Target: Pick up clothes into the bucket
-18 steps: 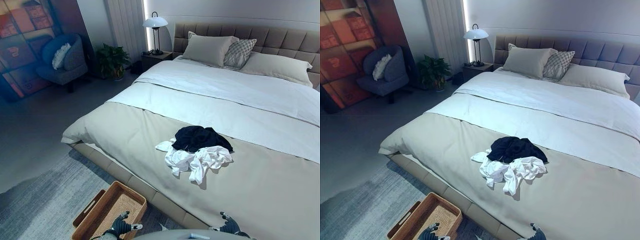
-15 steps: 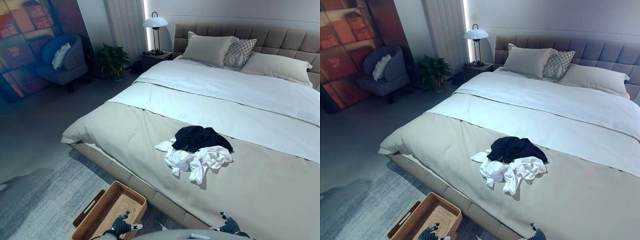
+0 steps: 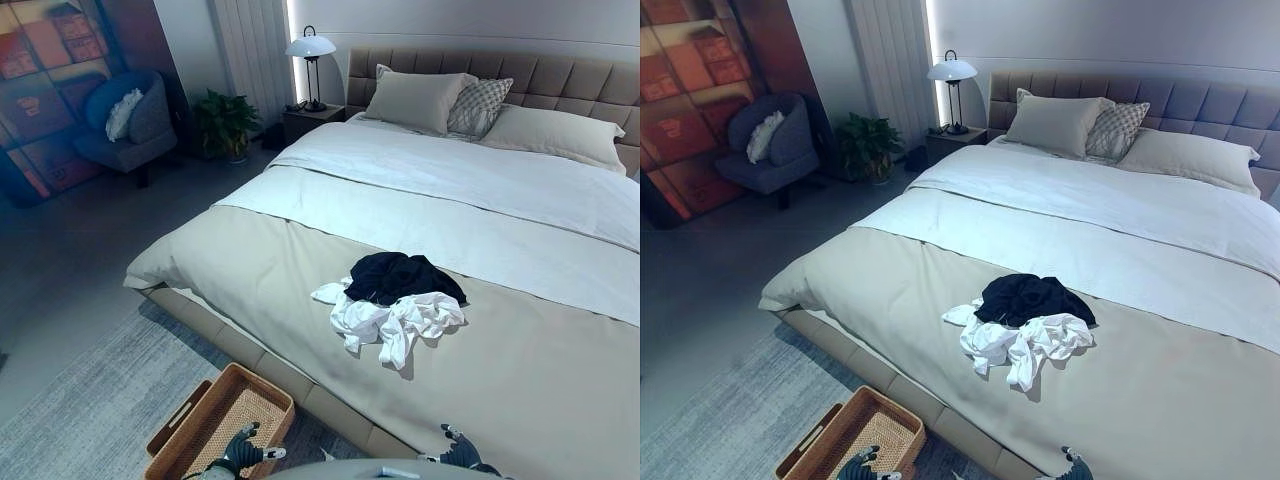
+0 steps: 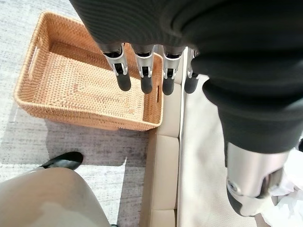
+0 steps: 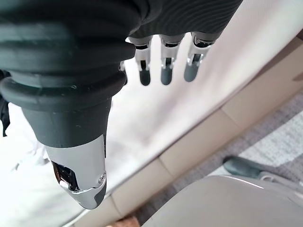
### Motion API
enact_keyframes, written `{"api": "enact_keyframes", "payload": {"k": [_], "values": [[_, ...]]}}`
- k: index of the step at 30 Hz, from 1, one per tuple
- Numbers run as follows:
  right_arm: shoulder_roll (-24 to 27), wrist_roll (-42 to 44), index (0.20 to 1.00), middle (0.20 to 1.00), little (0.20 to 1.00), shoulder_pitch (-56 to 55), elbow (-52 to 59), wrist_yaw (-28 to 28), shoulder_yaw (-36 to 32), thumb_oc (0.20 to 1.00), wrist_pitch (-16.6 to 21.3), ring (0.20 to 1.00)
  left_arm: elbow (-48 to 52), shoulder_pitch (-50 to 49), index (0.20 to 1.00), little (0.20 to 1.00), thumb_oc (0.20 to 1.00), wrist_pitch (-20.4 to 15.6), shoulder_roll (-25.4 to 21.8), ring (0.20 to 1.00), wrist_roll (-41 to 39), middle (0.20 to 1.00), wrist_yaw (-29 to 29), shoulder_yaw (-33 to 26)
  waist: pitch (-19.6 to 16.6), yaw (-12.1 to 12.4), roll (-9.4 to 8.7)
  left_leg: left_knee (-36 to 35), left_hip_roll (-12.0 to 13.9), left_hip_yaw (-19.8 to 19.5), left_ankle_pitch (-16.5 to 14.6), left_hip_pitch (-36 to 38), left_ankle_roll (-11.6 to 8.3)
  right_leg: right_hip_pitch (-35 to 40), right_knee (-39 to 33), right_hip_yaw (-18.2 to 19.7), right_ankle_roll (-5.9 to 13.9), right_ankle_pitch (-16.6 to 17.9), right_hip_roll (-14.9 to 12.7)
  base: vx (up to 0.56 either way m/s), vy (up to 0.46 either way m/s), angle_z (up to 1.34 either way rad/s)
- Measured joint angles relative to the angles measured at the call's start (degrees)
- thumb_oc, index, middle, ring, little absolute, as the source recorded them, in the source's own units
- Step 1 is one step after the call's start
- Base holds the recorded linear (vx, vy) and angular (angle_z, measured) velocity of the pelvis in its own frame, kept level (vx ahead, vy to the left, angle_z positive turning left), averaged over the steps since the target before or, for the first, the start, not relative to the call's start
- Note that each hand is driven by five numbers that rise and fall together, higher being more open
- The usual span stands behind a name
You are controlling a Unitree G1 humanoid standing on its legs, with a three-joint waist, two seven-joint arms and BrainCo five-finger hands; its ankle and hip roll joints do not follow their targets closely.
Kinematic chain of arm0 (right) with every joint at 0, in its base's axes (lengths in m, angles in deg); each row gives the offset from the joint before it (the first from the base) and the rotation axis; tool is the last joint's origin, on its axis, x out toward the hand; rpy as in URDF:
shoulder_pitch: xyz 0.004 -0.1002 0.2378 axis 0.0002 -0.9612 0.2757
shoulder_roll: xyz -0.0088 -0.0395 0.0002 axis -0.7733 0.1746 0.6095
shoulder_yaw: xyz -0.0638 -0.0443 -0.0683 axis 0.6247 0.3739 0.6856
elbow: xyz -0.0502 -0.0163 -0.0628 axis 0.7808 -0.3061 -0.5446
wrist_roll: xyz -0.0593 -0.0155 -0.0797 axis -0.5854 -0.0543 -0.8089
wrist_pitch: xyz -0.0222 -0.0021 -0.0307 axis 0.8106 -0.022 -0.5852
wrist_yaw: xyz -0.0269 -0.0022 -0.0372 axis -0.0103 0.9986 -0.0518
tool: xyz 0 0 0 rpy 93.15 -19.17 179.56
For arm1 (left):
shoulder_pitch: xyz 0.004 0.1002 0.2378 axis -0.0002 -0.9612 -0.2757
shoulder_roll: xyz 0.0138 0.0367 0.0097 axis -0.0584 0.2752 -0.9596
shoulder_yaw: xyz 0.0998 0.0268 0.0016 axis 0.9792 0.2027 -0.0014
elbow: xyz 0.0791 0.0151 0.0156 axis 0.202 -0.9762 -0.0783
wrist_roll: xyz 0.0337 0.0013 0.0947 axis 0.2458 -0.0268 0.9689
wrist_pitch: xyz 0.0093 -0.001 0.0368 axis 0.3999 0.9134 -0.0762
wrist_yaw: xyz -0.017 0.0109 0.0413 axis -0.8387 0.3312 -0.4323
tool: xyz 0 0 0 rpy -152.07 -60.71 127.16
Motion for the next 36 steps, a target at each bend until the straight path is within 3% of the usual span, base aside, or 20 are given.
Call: {"api": "enact_keyframes", "payload": {"k": [16, 24, 36], "values": [[0.2, 0.0, 1.000, 1.000, 1.000, 0.0, -0.9, -0.1, -0.5, 1.000, 0.0, 1.000, 0.0, 0.2, 1.000, 1.000, 1.000, -0.1, 0.0, 1.000, 0.0, 1.000, -0.1, 0.0, 0.9, -0.1, 0.22, 0.0, 0.0, 0.0, 0.0, -0.1, 0.00, -0.1, 0.0, 0.0, 0.01, 0.0, 0.0, 0.00, 0.000, 0.00], [0.5, 4.4, 1.000, 1.000, 1.000, 0.1, 0.8, -1.3, -4.4, 1.000, 0.1, 1.000, 0.0, 0.2, 1.000, 1.000, 1.000, -0.3, -0.1, 1.000, -0.6, 1.000, 0.0, -0.4, 1.2, -0.1, -0.07, 0.0, 0.0, 0.0, 0.0, -0.2, -0.01, -0.1, 0.0, 0.0, 0.02, 0.0, 0.0, 0.00, 0.000, 0.00], [10.1, 5.7, 1.000, 1.000, 1.000, 8.0, 14.1, -8.1, -10.8, 1.000, 1.3, 1.000, 0.7, -0.2, 1.000, 1.000, 1.000, -0.6, -0.2, 1.000, -0.6, 1.000, 0.8, -0.5, 1.6, 0.2, -0.22, 0.0, -0.1, -0.1, 0.0, -0.4, -0.01, -0.3, 0.0, -0.3, 0.03, 0.0, 0.0, 0.00, 0.002, 0.01]]}}
